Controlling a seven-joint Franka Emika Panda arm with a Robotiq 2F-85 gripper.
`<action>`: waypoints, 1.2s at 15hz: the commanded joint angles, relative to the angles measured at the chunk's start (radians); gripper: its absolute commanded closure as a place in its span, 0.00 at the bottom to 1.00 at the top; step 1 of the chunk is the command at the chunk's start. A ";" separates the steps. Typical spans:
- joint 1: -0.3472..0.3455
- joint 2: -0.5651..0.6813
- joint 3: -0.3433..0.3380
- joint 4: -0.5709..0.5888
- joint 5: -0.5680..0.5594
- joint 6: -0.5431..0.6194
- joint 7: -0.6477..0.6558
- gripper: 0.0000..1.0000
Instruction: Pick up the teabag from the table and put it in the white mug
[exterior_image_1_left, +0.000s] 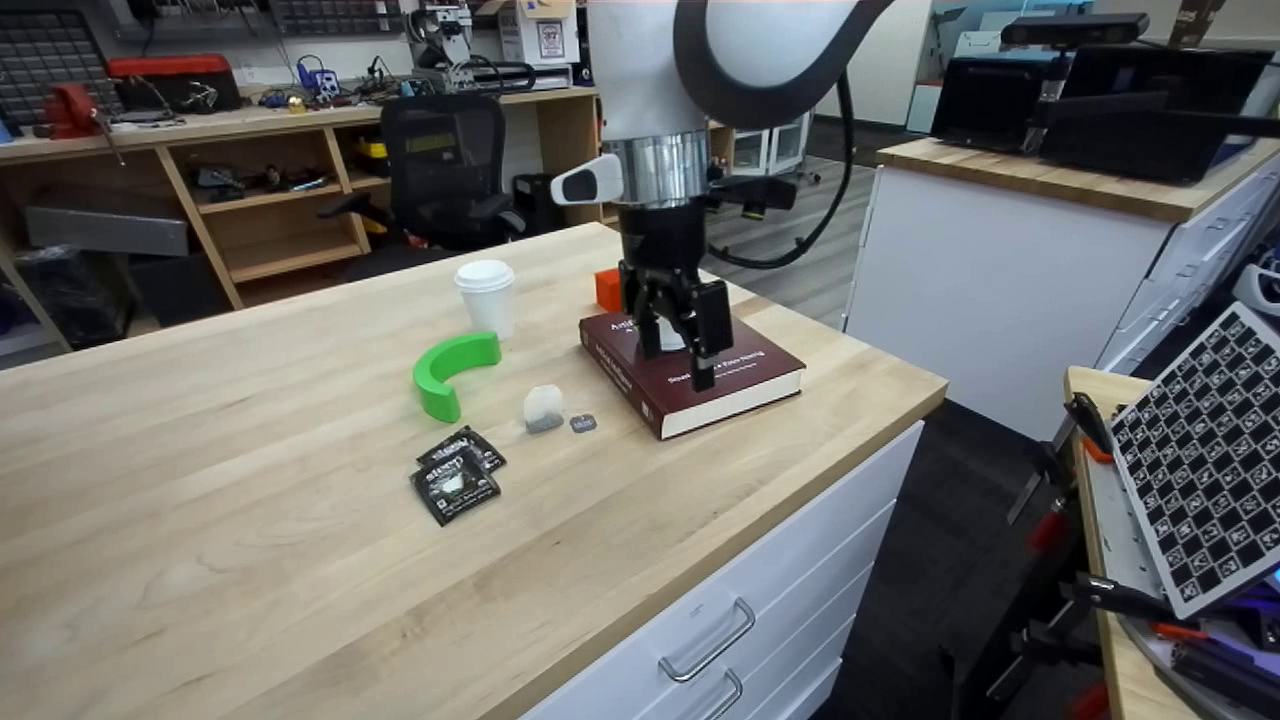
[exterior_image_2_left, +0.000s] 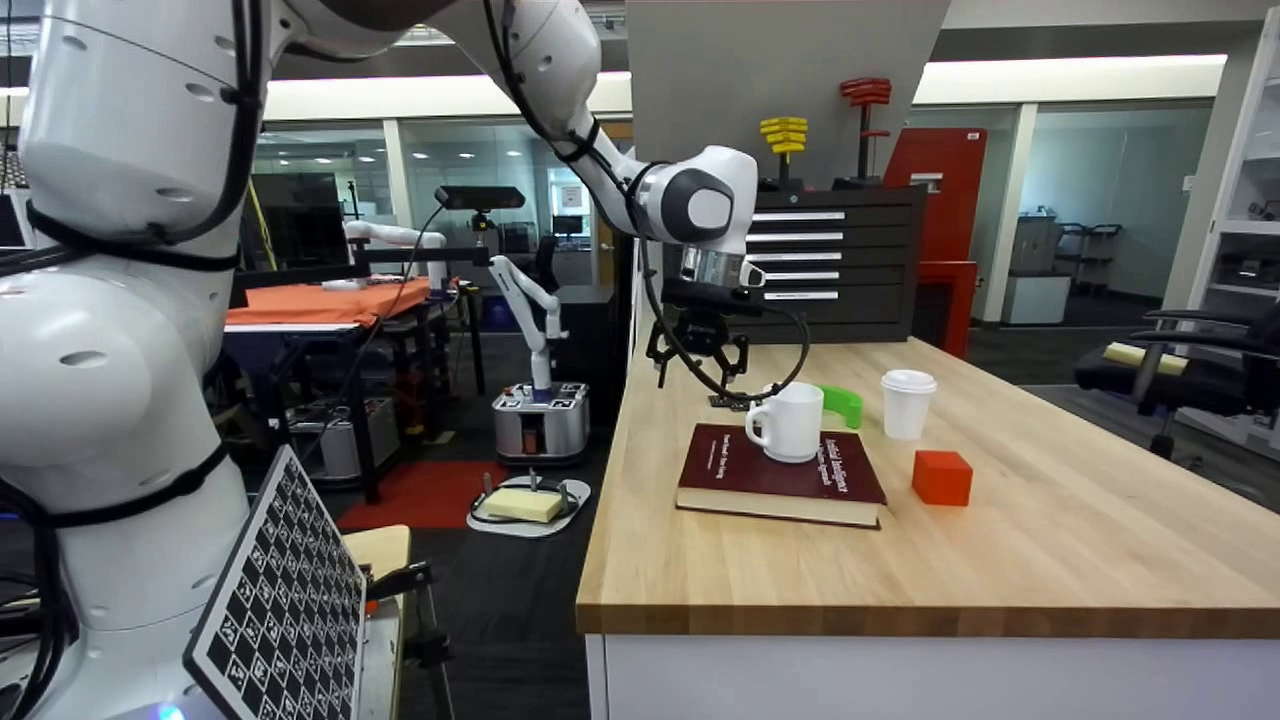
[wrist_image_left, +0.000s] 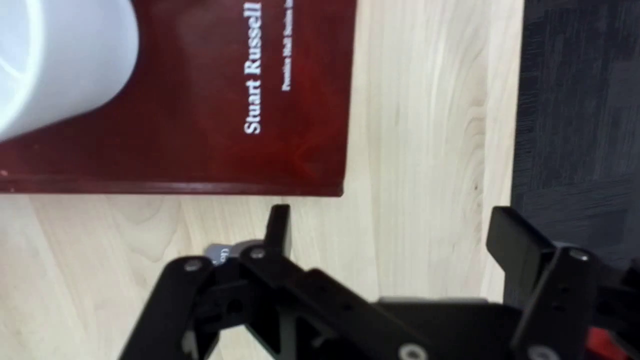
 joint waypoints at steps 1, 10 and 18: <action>-0.002 0.111 0.015 0.150 -0.047 0.005 -0.010 0.00; -0.001 0.181 0.038 0.250 -0.094 0.046 -0.085 0.00; 0.006 0.276 0.019 0.313 -0.199 0.124 -0.137 0.00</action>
